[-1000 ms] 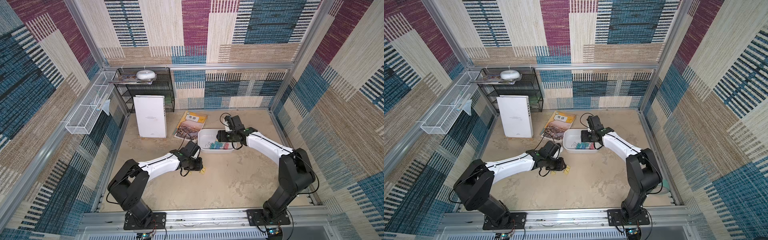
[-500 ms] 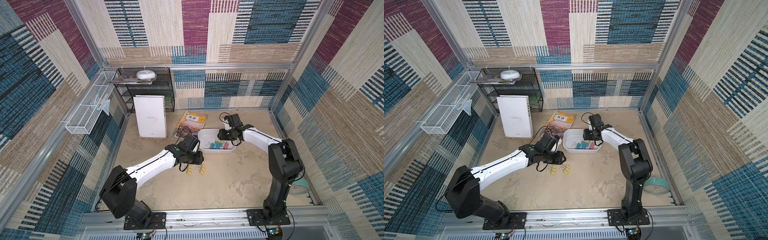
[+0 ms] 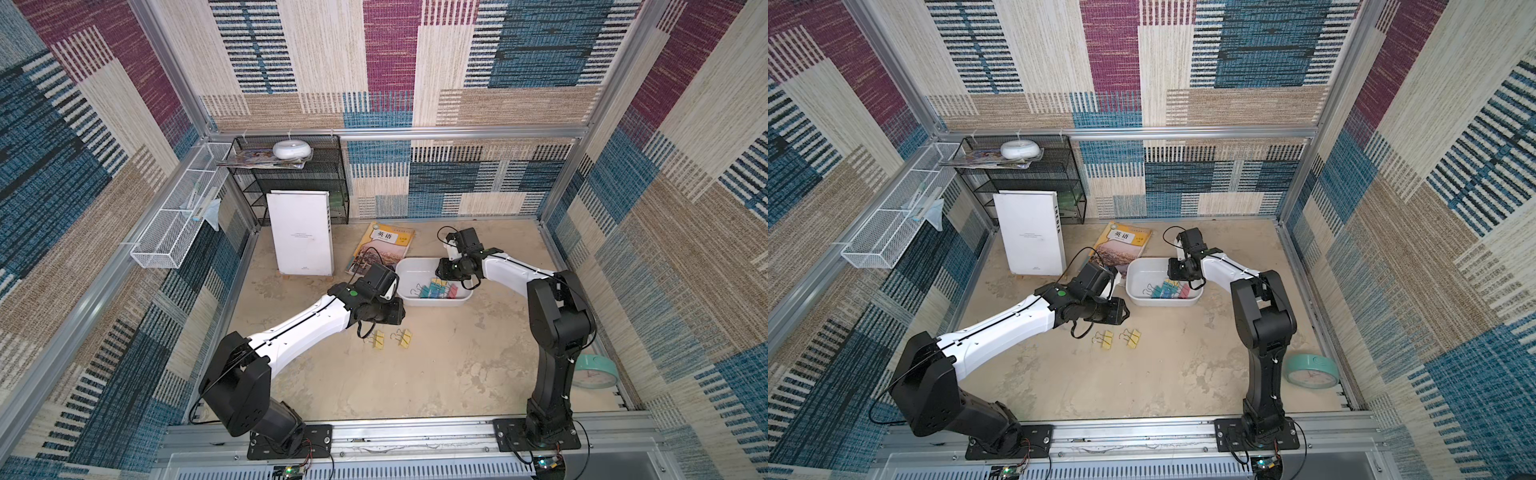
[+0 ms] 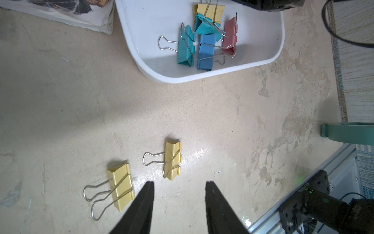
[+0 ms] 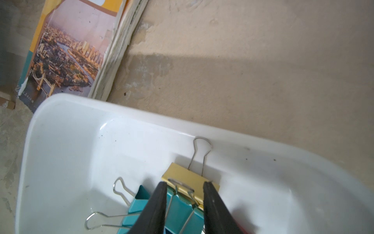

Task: Take out the binder clips from the storage box
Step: Pick up the binder clip from the storage box.

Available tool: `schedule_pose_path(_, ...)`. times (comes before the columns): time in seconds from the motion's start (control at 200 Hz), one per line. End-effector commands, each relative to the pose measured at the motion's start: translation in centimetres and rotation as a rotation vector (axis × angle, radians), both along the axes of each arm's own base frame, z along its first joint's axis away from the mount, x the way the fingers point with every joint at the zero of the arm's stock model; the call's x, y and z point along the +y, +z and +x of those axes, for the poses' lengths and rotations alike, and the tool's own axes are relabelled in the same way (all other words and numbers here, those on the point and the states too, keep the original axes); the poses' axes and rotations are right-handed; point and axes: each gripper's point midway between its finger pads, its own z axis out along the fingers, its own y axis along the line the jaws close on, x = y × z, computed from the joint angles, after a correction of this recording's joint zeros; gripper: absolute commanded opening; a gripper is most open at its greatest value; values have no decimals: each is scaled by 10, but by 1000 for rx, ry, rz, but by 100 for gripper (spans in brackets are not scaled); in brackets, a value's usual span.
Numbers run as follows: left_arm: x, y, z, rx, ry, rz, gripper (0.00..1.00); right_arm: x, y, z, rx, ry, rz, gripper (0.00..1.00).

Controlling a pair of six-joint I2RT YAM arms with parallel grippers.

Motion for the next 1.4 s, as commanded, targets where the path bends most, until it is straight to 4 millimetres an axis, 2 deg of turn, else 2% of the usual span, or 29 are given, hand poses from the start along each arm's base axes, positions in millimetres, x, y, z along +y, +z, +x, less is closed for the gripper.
schedule_pose_path(0.0,2,1,2,-9,-5,12,46,7,3,6,-22,23,24,34)
schedule_pose_path(0.25,4,2,3,-8,-1,13,46,11,2,13,-24,32,26,17)
schedule_pose_path(0.546,3,5,8,-16,0,7,46,12,23,10,-52,32,50,0)
schedule_pose_path(0.896,2,13,15,-45,0,-2,46,7,67,0,-123,33,64,0)
schedule_pose_path(0.982,3,15,17,-53,2,-1,46,6,75,-9,-128,26,89,0)
schedule_pose_path(1.117,8,19,20,-79,20,6,47,7,85,-34,-134,17,138,0)
schedule_pose_path(1.202,12,23,23,-102,40,16,62,10,88,-55,-139,17,172,0)
schedule_pose_path(1.397,27,35,25,-161,80,42,82,25,89,-104,-166,28,214,0)
